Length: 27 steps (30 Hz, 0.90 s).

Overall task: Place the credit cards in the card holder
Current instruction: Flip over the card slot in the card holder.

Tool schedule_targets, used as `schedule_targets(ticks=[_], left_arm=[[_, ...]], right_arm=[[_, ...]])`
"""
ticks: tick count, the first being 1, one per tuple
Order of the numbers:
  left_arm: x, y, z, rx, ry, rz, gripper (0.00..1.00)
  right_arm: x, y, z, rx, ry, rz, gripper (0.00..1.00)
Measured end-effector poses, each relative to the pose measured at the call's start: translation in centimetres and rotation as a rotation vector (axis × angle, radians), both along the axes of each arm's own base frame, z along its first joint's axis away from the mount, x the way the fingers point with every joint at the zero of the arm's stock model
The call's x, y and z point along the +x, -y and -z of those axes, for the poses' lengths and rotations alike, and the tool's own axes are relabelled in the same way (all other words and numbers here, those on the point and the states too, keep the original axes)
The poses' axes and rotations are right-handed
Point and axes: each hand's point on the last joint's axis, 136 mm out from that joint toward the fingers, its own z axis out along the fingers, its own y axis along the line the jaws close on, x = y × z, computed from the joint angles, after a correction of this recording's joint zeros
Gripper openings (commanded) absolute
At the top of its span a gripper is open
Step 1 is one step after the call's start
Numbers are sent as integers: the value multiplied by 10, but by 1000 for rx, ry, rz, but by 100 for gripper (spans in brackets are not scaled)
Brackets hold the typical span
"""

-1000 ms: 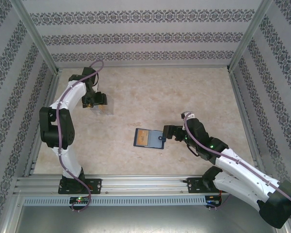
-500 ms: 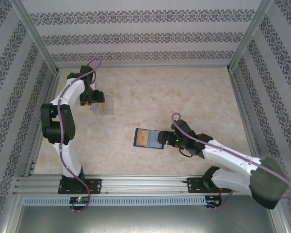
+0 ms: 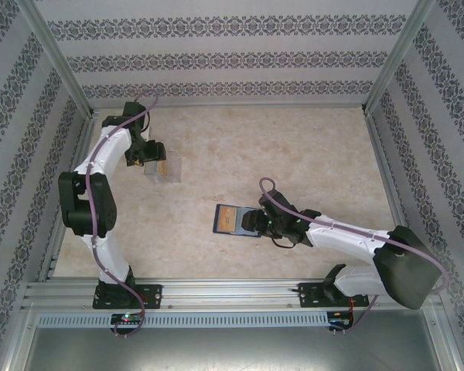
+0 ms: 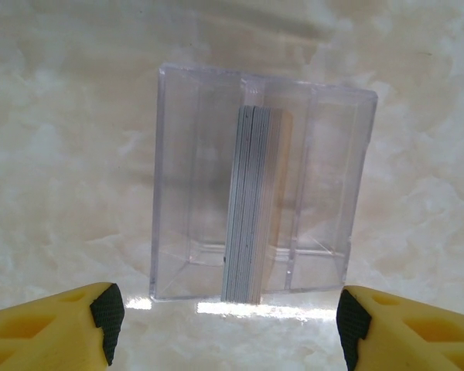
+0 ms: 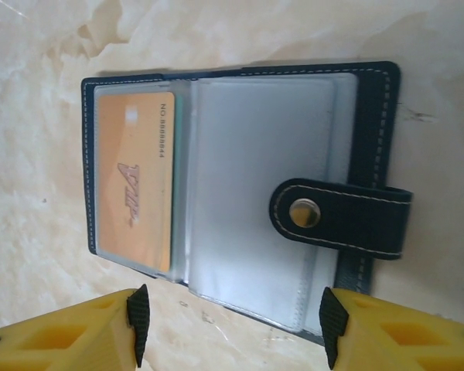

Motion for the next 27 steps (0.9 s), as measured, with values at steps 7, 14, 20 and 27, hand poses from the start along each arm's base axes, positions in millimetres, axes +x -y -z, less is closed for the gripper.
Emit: schedule_targets(ticks=[7, 14, 20, 27], left_arm=[[-47, 37, -10, -240, 11, -36, 72], [-110, 102, 12, -422, -83, 26, 71], [-153, 151, 41, -484, -181, 98, 65], [-159, 174, 48, -529, -174, 123, 62]], right_arm=[[1, -5, 11, -5, -33, -6, 59], [0, -6, 20, -18, -56, -10, 58], [1, -8, 19, -8, -49, -11, 50], [3, -10, 17, 2, -39, -12, 42]])
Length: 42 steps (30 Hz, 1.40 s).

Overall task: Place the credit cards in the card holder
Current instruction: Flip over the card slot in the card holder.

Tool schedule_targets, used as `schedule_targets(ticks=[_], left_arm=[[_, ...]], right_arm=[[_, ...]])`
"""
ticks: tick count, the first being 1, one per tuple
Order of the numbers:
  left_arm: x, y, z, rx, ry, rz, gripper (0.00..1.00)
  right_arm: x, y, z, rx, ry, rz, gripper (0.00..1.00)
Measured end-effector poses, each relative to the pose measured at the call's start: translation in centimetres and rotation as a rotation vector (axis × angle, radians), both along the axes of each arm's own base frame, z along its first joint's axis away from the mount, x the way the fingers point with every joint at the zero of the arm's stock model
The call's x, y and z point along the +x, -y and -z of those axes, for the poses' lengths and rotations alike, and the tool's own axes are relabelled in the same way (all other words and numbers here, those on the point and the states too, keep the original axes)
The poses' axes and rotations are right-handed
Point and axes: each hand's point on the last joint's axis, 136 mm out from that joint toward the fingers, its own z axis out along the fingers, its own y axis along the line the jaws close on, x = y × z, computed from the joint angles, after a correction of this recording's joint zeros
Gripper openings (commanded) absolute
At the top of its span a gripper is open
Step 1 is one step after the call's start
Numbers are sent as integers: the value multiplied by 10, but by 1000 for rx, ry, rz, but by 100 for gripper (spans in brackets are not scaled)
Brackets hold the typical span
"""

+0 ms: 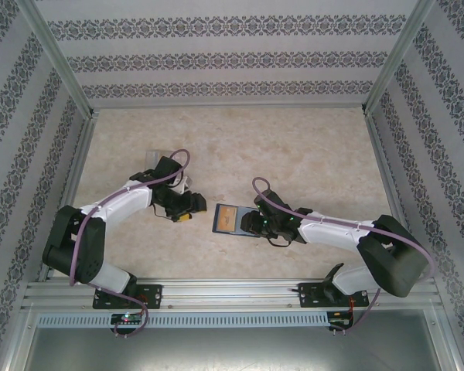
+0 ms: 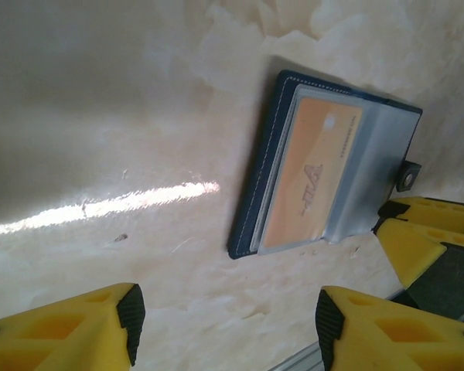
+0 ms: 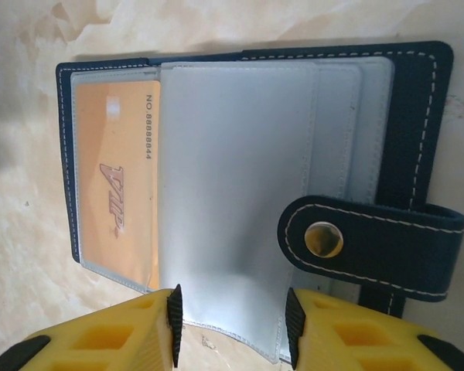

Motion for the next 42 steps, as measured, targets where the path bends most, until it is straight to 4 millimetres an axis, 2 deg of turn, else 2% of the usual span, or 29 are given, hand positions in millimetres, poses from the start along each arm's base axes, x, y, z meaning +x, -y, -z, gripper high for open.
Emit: schedule_targets(ticks=[5, 13, 18, 27, 31, 36, 39, 42], left_arm=[[6, 7, 3, -16, 14, 4, 61], [2, 15, 18, -28, -16, 9, 60], [3, 17, 19, -35, -18, 2, 59], [4, 16, 19, -32, -16, -3, 60], [9, 11, 15, -23, -16, -21, 61], [21, -7, 9, -10, -11, -80, 61], [25, -20, 0, -4, 0, -116, 61], [33, -34, -19, -8, 38, -153, 62]], right_arm=[[2, -2, -2, 12, 12, 0, 43], [7, -12, -1, 54, 10, 4, 47], [8, -17, -2, 90, 13, 7, 49], [15, -39, -7, 210, 25, -3, 51], [17, -48, -7, 254, 22, -15, 51], [22, -62, -7, 288, 12, -38, 51], [27, -75, -17, 311, 31, -62, 51], [31, -92, -33, 335, 64, -105, 51]])
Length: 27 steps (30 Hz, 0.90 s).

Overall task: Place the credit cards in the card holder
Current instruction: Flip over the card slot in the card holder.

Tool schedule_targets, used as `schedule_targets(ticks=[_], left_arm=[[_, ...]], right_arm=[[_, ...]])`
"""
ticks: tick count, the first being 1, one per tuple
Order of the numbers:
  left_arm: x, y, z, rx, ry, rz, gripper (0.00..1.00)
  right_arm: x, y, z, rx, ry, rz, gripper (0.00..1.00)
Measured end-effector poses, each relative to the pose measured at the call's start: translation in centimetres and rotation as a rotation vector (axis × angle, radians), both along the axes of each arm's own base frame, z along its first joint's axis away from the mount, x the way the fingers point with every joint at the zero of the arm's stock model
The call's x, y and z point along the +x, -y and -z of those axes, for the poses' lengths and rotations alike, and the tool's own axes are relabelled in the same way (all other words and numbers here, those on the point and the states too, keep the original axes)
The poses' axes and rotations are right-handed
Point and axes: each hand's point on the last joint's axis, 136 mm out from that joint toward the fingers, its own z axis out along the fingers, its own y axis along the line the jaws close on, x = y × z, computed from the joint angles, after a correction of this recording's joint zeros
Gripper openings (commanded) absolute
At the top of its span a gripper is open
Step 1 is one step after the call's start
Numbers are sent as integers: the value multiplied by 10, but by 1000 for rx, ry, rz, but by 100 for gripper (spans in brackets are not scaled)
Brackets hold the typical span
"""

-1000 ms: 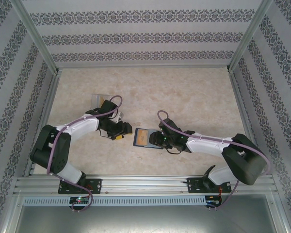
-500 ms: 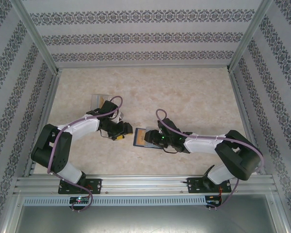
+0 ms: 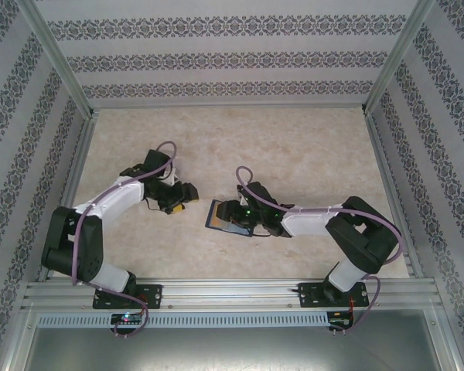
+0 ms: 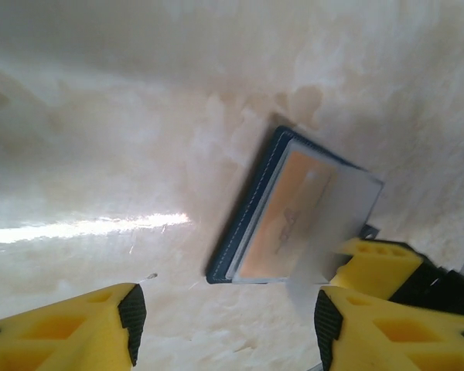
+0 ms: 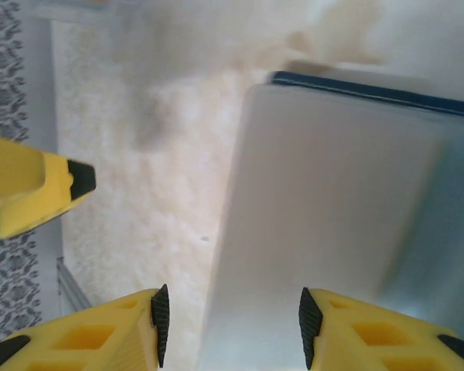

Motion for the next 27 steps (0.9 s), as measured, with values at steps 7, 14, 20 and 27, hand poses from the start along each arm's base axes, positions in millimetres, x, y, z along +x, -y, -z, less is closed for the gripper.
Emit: schedule_targets(ticks=[7, 14, 20, 27], left_arm=[[32, -32, -48, 7, 125, -76, 63], [54, -54, -61, 63, 151, -120, 65], [91, -76, -76, 227, 218, -98, 69], [125, -112, -54, 465, 184, -49, 72]], right_arm=[[9, -30, -11, 12, 54, -78, 46], [5, -30, 19, -59, 22, -119, 47], [8, -17, -47, -33, 188, -112, 57], [6, 37, -114, -80, 445, 4, 69]])
